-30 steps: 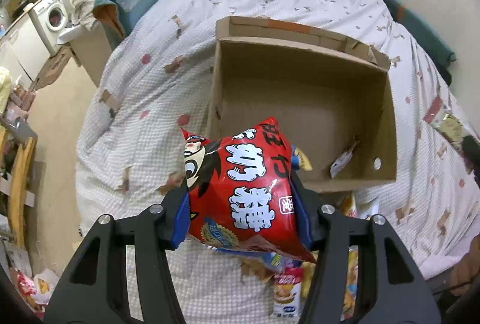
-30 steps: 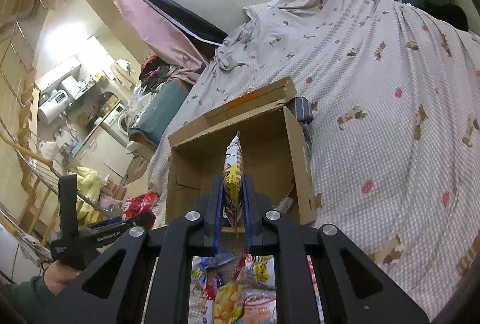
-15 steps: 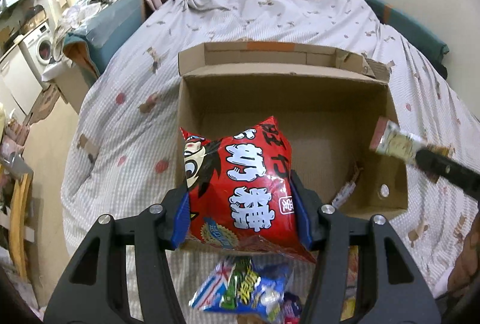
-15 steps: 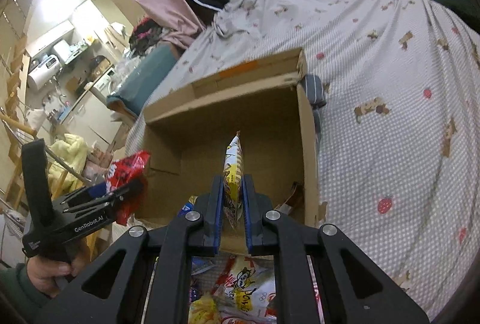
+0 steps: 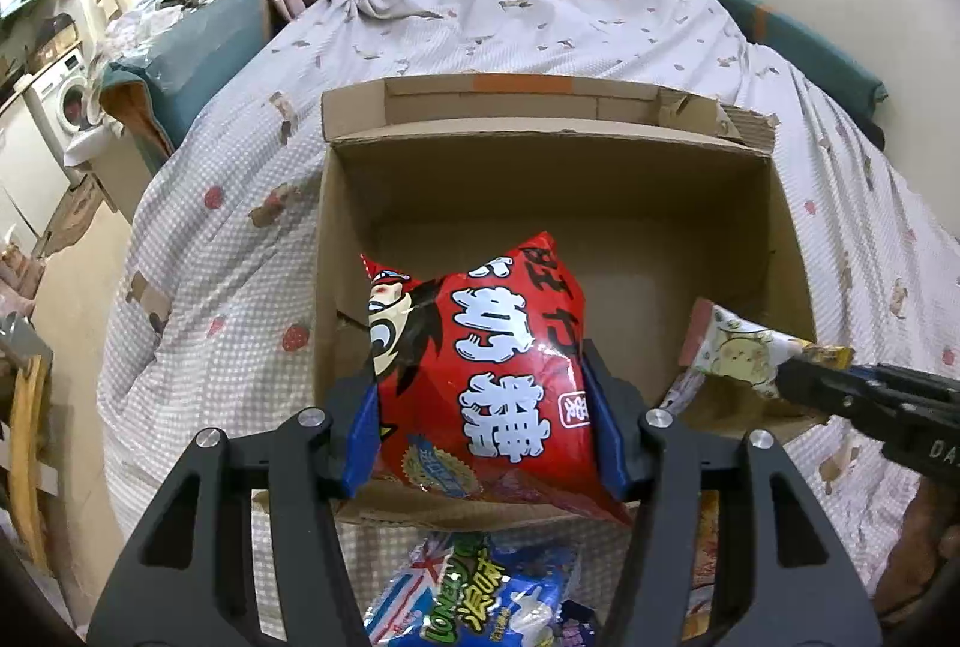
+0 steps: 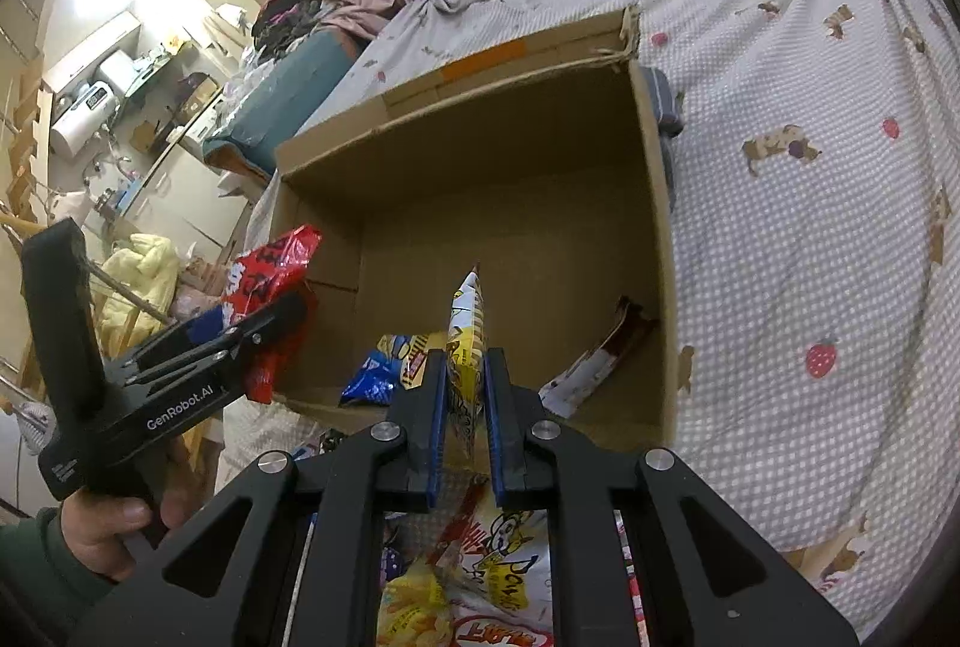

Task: Organize snacks
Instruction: 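Open both tools to release the snacks into the box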

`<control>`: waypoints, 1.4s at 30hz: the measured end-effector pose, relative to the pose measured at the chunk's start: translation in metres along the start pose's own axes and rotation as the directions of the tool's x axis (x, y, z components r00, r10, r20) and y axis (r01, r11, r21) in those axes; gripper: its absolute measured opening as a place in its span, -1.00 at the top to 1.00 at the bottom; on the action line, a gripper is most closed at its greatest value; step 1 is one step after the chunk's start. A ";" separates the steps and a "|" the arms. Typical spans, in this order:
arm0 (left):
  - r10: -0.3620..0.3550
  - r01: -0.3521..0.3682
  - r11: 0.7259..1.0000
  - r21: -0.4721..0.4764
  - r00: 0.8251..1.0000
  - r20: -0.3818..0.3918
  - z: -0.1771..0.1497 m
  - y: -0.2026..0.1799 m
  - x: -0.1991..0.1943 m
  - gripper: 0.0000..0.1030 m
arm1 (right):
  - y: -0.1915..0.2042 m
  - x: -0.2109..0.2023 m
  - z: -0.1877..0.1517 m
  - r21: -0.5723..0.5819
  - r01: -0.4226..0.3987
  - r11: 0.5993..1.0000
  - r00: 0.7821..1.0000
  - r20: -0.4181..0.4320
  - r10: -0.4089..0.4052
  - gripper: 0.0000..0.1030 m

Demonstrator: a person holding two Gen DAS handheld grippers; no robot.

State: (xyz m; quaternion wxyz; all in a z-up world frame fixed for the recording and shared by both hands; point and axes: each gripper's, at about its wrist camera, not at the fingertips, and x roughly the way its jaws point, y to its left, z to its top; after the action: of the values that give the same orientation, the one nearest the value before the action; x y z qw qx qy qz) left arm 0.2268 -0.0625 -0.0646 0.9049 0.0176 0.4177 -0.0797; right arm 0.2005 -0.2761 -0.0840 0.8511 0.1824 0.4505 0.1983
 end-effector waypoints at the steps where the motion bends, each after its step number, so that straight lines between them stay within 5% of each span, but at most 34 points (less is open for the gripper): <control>1: -0.001 0.001 1.000 -0.001 1.000 -0.003 0.000 0.000 0.000 -0.07 | 0.001 0.000 0.000 0.000 -0.002 1.000 1.000 -0.001 0.002 0.76; 13: -0.006 0.006 1.000 -0.025 1.000 -0.013 -0.002 0.002 -0.001 -0.09 | 0.000 0.003 0.003 0.010 -0.010 1.000 1.000 -0.016 0.011 0.76; 19: 0.007 -0.007 1.000 0.008 1.000 0.007 -0.001 -0.003 -0.007 -0.45 | 0.003 0.004 0.005 -0.011 0.003 1.000 1.000 -0.013 -0.003 0.68; 23: -0.007 0.008 0.999 -0.031 1.000 0.028 0.000 0.002 -0.012 -0.88 | 0.004 0.003 0.005 -0.016 0.007 1.000 1.000 -0.006 -0.007 0.68; 28: -0.026 0.029 0.998 -0.055 0.999 0.048 0.002 0.005 -0.017 -0.88 | 0.001 0.000 0.007 -0.007 0.038 0.999 0.999 0.010 -0.038 0.66; 29: -0.027 0.030 0.998 -0.054 0.998 0.055 0.003 0.004 -0.018 -0.88 | 0.000 -0.001 0.007 -0.004 0.042 0.999 0.999 0.014 -0.042 0.57; 32: -0.022 0.025 0.999 -0.044 0.998 0.065 0.003 0.002 -0.020 -0.88 | -0.001 -0.007 0.007 0.006 0.035 0.999 0.998 0.042 -0.036 -0.37; 33: -0.022 0.025 0.999 -0.043 0.997 0.069 0.002 0.002 -0.021 -0.88 | -0.001 -0.010 0.008 0.003 0.038 0.999 0.997 0.066 -0.038 -0.50; 42: 0.015 -0.011 0.999 -0.038 0.994 0.109 -0.001 0.002 -0.029 -0.88 | -0.003 -0.015 0.010 0.006 0.035 0.999 0.996 0.082 -0.035 -0.50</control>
State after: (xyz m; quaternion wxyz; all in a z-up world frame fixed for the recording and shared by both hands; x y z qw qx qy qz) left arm 0.2083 -0.0564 -0.0432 0.9271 -0.0009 0.3687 -0.0668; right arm 0.2015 -0.2873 -0.0697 0.8718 0.1845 0.4189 0.1746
